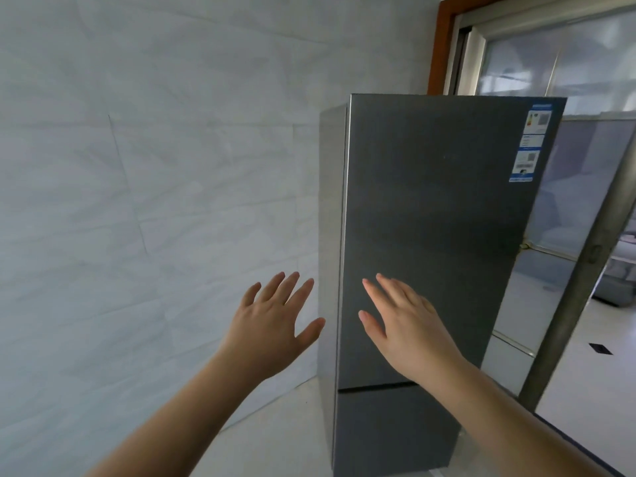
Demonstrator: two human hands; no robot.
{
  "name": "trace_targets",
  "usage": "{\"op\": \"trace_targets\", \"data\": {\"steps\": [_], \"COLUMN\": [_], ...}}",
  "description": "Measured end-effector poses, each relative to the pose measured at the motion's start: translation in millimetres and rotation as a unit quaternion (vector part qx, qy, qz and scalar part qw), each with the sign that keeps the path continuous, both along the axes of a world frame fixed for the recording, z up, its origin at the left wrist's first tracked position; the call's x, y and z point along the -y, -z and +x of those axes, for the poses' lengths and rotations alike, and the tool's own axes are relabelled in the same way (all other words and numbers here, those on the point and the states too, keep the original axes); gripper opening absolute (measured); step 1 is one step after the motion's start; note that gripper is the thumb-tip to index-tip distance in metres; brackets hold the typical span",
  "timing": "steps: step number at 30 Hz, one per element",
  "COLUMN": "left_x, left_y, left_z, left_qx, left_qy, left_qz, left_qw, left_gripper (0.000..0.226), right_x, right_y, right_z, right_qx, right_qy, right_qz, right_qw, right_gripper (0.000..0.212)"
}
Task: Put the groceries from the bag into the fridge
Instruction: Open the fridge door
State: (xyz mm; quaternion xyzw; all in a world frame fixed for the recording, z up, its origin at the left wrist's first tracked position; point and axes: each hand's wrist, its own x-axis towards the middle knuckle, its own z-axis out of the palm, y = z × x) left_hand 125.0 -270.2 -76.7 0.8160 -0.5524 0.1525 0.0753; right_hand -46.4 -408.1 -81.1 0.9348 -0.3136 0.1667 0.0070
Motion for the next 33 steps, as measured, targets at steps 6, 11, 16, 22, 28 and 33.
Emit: {"op": "trace_targets", "data": {"steps": [6,11,16,22,28,33], "left_x": [36,72,120,177,224,247], "left_y": [-4,3,13,19,22,34], "left_z": [58,84,98,106,108,120], "left_qx": [0.004,-0.011,-0.014,-0.016,-0.044,-0.059], "left_qy": [0.017,0.028,0.026,0.001,-0.031,-0.050], "left_qz": [0.002,0.012,0.027,0.035,0.040,0.031], "left_qw": [1.000,0.999,0.999,0.999,0.998,0.997], "left_gripper": [0.117,0.108,0.095,0.105,0.091,0.074], "right_x": [27,59,103,163,215,241], "right_y": [-9,-4,6,14,14,18], "right_z": [57,81,95,112,133,150], "right_qx": [0.002,-0.011,-0.013,-0.016,0.025,0.079], "right_qy": [0.015,0.023,0.027,0.003,-0.047,-0.120], "right_qz": [-0.011,-0.007,-0.011,-0.008,-0.072,-0.170], "right_qw": [1.000,1.000,0.999,1.000,0.996,0.975], "right_gripper": [0.061,0.062,0.062,0.064,0.062,0.056]}}
